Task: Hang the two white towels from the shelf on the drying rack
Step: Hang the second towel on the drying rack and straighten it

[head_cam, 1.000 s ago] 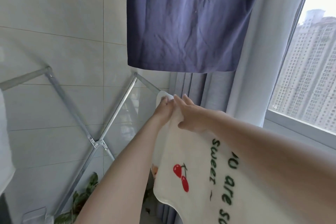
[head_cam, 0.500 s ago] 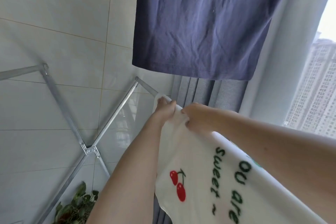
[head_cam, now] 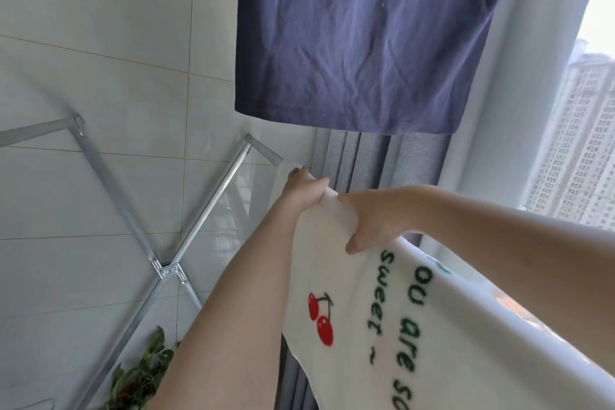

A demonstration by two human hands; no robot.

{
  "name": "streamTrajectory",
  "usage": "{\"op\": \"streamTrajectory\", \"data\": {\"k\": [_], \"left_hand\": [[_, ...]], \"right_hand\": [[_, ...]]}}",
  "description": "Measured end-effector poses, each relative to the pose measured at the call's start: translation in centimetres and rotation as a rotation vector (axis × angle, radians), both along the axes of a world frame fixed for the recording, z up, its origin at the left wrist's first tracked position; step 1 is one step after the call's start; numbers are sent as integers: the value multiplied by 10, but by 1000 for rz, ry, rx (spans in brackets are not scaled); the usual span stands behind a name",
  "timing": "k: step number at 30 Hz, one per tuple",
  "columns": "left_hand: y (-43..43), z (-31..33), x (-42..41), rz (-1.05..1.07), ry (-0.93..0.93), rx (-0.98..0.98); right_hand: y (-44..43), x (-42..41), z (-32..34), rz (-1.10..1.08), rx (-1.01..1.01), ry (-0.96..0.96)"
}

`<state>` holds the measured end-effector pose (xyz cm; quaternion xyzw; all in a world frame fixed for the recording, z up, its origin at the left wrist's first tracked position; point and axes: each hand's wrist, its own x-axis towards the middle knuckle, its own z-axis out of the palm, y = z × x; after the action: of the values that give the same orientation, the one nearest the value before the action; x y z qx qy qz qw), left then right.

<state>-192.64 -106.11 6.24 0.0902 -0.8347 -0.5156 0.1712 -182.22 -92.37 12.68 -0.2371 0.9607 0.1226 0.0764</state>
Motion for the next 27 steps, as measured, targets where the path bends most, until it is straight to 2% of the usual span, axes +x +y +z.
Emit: {"op": "streamTrajectory", "data": {"k": [2,5,8,11,14,20,27], "left_hand": [[3,0,4,4,-5,11],[8,-5,11,136,102,42],[11,-13,25,117,99,143],[6,-18,42,-11,42,199],[13,-16,66,-5,71,143],[62,-8,131,-8,181,142],[134,-2,205,52,135,193]], "right_hand": [[9,2,3,-87,33,-120],[18,5,4,-225,-7,-261],[19,7,-5,-145,-27,-114],[20,7,-18,-133,-187,-21],[27,18,-17,-166,-235,-40],[67,69,3,-154,-78,-116],[136,141,25,-142,-84,-231]]}}
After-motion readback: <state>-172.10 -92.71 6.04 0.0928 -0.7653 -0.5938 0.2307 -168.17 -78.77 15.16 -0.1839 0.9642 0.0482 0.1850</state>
